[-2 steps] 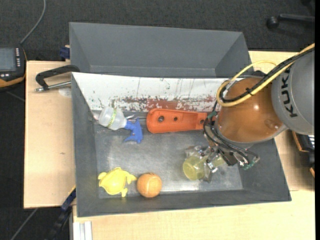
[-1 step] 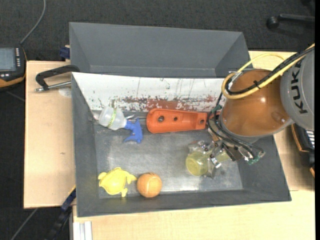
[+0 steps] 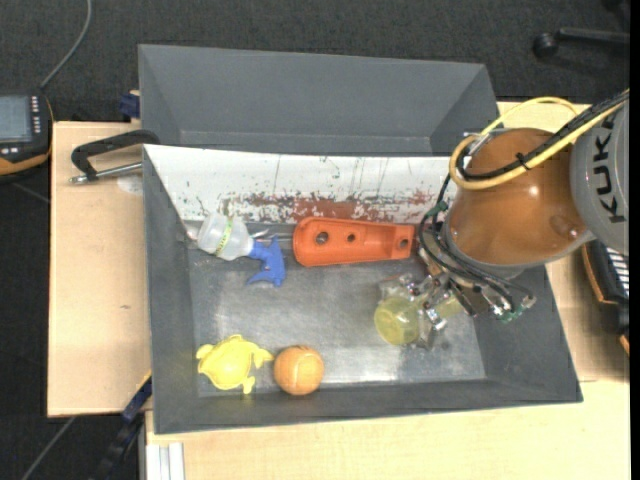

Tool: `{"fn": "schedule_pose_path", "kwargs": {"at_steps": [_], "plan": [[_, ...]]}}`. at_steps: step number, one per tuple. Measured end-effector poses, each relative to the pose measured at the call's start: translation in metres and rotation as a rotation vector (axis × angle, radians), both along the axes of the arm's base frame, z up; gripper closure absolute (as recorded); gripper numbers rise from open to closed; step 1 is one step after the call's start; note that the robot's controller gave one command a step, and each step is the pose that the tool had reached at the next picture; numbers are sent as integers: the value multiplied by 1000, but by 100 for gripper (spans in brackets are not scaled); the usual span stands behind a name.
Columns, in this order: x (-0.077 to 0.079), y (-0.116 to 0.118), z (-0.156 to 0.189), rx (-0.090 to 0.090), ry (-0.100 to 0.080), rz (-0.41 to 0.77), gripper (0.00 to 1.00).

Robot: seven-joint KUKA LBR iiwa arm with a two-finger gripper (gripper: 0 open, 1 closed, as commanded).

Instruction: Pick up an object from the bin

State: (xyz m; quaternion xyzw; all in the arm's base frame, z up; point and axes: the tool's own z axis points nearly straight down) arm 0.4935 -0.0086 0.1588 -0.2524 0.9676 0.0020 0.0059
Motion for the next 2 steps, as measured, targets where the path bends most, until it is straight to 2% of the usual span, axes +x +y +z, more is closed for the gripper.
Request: {"fn": "schedule_pose_path", "kwargs": {"at_steps": [2], "plan": [[1,1,11,1,-3,-1,100]]}}
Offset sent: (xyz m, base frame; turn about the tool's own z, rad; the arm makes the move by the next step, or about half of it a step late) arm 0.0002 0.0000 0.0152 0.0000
